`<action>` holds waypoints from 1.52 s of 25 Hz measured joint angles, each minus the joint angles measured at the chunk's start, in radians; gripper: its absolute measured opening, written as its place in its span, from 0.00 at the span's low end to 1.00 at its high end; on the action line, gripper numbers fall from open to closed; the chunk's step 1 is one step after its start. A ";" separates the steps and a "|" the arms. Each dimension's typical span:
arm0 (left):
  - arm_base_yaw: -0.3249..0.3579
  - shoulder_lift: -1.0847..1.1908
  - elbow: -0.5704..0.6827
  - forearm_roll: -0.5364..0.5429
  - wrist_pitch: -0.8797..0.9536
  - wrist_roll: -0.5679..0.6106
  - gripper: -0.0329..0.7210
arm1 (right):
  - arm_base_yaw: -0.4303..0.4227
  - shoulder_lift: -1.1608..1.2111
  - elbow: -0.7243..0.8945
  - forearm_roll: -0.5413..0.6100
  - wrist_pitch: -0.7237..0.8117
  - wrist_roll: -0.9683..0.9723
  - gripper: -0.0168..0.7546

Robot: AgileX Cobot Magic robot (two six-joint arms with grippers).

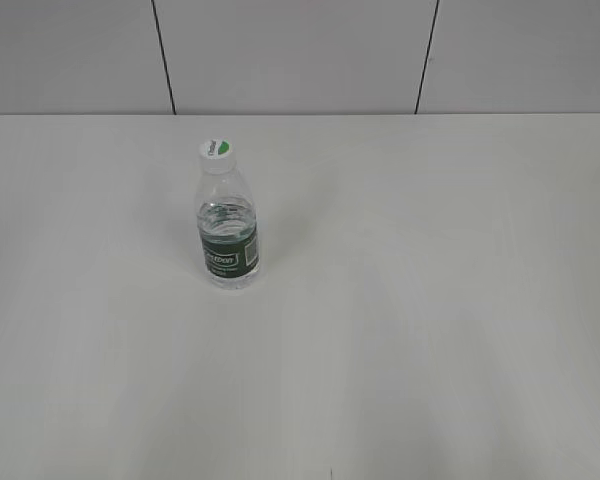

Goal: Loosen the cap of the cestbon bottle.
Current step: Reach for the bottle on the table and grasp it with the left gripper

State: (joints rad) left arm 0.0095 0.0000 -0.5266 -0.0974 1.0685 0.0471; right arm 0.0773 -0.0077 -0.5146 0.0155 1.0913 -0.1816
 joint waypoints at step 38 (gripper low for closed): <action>0.000 1.428 -0.050 0.192 -1.679 -0.015 0.46 | 0.000 0.000 0.000 -0.001 0.000 0.000 0.72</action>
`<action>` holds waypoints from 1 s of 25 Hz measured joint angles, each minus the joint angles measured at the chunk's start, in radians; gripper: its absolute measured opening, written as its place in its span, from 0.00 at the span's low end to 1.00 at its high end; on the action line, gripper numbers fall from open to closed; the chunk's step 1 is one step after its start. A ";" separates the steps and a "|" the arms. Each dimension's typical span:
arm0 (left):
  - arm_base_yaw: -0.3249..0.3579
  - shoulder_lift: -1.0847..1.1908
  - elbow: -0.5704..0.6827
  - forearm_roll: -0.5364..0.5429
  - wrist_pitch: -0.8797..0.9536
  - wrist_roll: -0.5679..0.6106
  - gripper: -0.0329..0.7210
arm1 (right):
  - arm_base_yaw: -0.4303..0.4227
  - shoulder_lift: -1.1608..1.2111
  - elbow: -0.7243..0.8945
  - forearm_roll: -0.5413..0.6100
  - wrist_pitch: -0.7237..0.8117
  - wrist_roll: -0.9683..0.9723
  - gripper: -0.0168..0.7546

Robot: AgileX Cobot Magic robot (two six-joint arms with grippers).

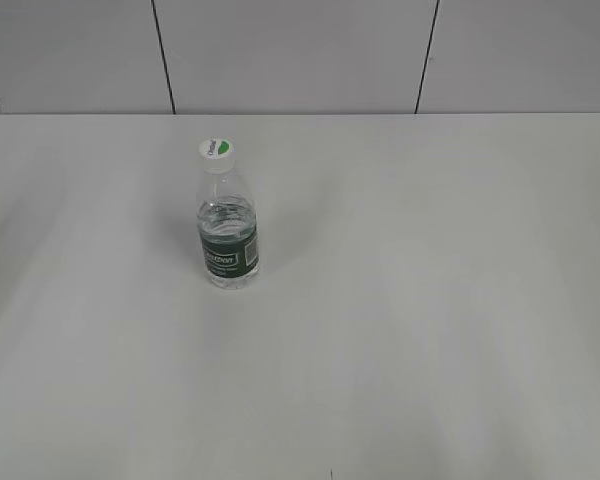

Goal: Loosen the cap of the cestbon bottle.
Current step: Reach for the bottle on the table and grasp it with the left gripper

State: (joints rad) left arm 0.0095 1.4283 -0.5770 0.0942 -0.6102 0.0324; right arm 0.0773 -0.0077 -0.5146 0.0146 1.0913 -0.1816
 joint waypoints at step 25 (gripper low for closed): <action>0.126 0.646 -0.129 0.718 -0.565 -0.327 0.43 | 0.000 0.000 0.000 0.000 0.000 0.000 0.72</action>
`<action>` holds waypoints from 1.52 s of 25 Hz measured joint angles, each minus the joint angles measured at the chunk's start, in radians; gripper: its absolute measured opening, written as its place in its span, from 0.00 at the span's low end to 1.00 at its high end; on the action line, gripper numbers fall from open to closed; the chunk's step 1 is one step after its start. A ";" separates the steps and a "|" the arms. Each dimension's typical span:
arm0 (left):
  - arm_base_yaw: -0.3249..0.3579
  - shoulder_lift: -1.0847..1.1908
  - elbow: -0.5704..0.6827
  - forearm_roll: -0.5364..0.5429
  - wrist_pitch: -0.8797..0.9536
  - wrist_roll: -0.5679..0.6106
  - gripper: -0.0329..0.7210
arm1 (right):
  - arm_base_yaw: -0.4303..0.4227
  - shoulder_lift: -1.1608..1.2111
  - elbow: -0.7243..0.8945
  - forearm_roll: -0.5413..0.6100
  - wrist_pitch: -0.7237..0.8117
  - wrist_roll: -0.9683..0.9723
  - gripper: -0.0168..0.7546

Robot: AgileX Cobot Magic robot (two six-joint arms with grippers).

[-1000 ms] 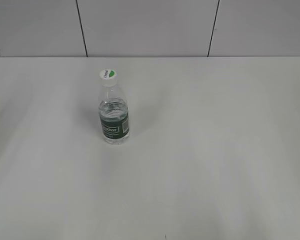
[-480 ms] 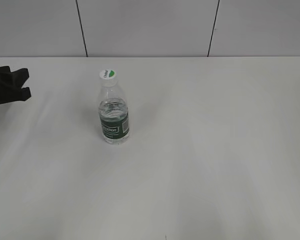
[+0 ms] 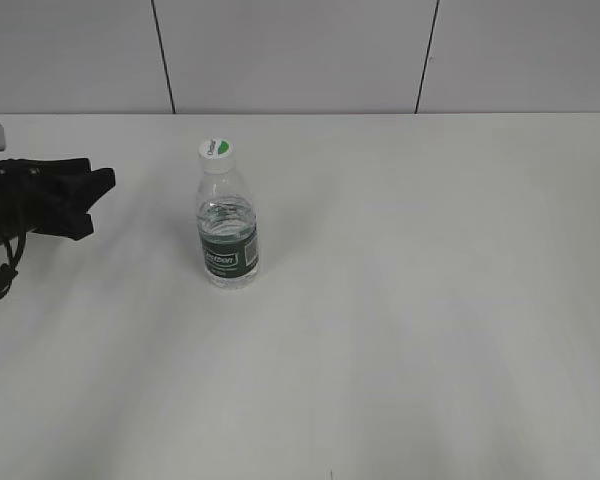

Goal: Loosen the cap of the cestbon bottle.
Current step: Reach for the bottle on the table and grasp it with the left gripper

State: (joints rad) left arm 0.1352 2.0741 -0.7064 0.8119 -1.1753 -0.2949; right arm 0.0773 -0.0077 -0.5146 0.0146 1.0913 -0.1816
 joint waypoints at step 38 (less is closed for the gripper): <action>-0.003 0.003 -0.038 0.483 -0.028 -0.250 0.76 | 0.000 0.000 0.000 0.000 0.000 0.000 0.72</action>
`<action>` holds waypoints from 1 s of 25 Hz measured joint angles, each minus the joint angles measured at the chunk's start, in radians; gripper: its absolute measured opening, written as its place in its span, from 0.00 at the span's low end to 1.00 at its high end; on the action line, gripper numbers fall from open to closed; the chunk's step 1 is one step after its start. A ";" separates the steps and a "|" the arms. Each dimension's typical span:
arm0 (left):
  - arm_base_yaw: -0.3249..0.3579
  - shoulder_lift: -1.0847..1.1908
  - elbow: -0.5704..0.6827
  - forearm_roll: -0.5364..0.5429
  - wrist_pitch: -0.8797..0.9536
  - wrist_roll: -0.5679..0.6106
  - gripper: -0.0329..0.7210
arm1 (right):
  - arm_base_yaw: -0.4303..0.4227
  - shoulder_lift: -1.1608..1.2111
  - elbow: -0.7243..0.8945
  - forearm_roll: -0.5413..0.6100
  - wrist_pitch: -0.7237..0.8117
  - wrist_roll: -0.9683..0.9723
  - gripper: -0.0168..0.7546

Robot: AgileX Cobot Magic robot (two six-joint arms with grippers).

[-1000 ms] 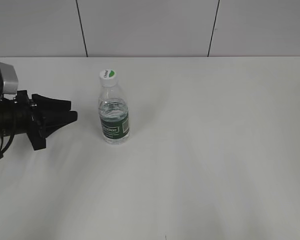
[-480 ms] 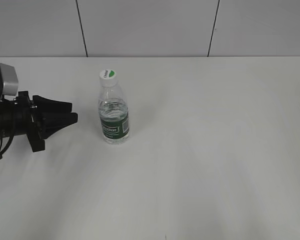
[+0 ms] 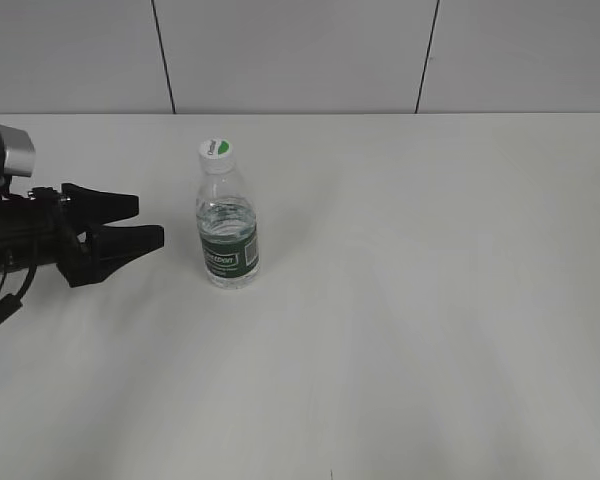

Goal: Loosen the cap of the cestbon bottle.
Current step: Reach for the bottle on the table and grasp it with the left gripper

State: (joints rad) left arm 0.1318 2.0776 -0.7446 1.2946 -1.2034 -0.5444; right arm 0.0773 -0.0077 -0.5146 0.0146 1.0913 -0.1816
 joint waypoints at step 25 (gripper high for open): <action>-0.134 0.119 -0.167 0.115 0.004 -0.030 0.78 | 0.000 0.000 0.000 0.000 0.000 0.000 0.72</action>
State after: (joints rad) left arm -0.0019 2.1967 -0.9115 1.4095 -1.1992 -0.5744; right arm 0.0773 -0.0077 -0.5146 0.0146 1.0913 -0.1816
